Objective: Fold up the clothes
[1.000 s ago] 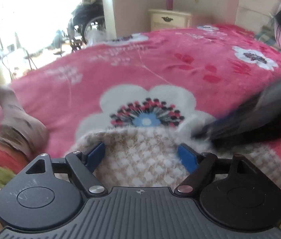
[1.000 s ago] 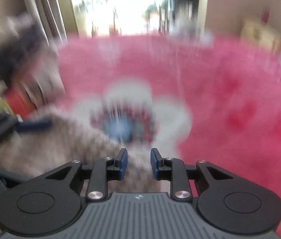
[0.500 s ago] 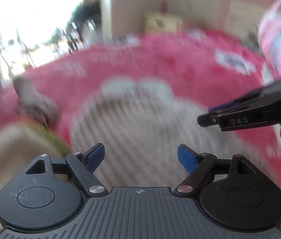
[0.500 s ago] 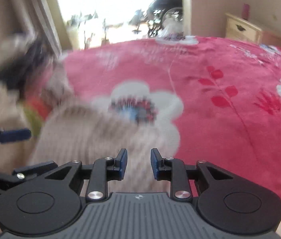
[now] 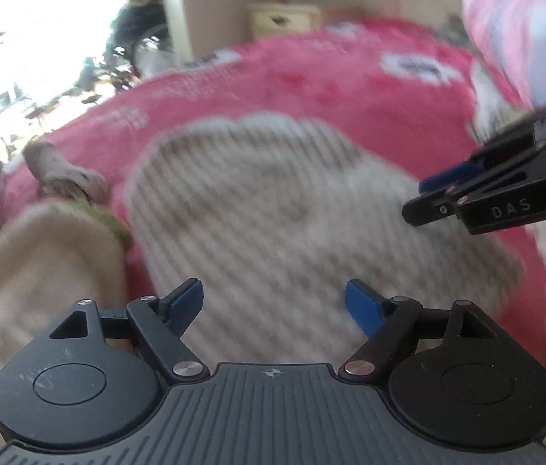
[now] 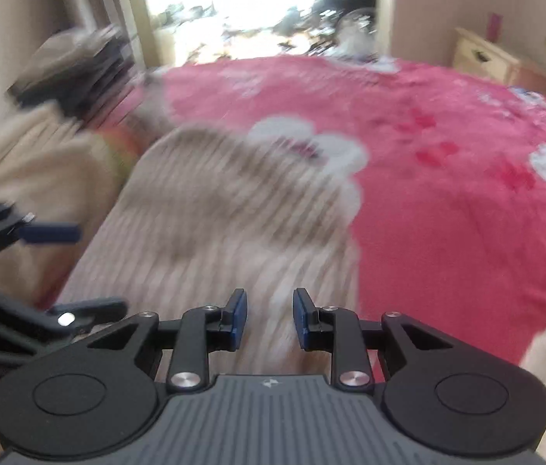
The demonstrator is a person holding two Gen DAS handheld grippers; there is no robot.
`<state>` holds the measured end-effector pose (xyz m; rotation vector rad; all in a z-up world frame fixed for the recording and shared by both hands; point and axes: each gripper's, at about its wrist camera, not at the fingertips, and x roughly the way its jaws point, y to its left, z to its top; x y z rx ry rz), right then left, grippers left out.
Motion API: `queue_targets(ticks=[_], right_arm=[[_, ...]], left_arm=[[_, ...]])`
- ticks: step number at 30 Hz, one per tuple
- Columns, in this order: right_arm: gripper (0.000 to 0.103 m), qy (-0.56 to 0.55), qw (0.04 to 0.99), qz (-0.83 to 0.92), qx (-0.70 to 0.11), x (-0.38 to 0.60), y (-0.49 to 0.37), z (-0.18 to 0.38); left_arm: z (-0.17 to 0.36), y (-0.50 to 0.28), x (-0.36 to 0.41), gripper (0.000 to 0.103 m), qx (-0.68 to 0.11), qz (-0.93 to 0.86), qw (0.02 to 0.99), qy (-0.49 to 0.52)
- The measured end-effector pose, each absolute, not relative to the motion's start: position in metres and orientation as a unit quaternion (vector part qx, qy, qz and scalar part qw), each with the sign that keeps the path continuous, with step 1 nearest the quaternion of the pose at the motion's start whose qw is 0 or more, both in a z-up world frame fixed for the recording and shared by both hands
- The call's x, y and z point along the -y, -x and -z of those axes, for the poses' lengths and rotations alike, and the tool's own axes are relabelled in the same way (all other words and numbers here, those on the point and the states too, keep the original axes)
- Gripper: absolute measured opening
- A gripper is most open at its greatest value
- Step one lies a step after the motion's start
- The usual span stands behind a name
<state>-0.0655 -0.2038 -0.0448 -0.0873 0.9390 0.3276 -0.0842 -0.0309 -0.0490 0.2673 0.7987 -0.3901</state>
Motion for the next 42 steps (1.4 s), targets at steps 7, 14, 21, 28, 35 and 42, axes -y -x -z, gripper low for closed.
queue_targets(ticks=[7, 14, 21, 28, 35, 42], right_arm=[[0.029, 0.074, 0.869, -0.145, -0.468, 0.192, 0.066, 0.059], [0.029, 0.077, 0.859, -0.188, -0.470, 0.190, 0.113, 0.040], [0.031, 0.117, 0.844, -0.158, -0.500, 0.180, 0.108, 0.090], [0.031, 0.097, 0.851, -0.161, -0.491, 0.186, 0.111, 0.092], [0.031, 0.087, 0.856, -0.159, -0.485, 0.189, 0.119, 0.088], [0.032, -0.002, 0.871, -0.156, -0.466, 0.214, 0.123, 0.056]], left_arm=[[0.047, 0.078, 0.036, 0.082, -0.390, 0.177, 0.896, -0.113], [0.056, 0.106, 0.042, 0.086, -0.387, 0.180, 0.892, -0.150], [0.064, 0.101, 0.048, 0.094, -0.396, 0.178, 0.890, -0.142], [0.054, 0.103, 0.044, 0.094, -0.409, 0.178, 0.885, -0.135], [0.035, 0.105, 0.035, 0.097, -0.395, 0.161, 0.894, -0.135], [0.020, 0.085, 0.046, 0.097, -0.391, 0.129, 0.900, -0.141]])
